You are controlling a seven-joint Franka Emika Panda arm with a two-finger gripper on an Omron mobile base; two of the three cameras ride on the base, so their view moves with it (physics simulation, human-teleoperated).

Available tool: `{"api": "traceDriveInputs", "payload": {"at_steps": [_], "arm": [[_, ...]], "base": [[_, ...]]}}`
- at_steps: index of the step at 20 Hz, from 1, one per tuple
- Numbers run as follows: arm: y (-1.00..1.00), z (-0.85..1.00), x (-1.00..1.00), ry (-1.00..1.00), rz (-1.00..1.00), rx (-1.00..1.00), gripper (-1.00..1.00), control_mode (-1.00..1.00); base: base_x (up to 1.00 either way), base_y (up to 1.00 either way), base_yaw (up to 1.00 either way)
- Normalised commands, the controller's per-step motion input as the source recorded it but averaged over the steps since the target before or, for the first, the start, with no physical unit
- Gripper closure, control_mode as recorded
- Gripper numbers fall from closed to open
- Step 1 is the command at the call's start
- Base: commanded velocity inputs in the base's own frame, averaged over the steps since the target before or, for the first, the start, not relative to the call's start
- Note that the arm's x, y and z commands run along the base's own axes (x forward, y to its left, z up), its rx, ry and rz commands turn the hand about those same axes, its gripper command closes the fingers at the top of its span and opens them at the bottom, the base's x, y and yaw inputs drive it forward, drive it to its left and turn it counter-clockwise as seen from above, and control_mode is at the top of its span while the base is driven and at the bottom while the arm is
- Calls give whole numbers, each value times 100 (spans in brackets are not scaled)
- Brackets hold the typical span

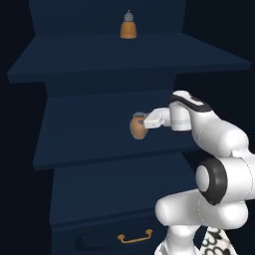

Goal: Pick the honey bottle and place it on the digital scale for weighing, and close the cabinet.

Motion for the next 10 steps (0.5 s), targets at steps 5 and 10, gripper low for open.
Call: {"api": "traceDriveInputs", "payload": {"at_steps": [5,10], "arm": [[5,-11,9,2,0,0,100,-100],[9,-18,1,2,0,0,100,-100]], "base": [[0,0,0],[0,0,0]]}}
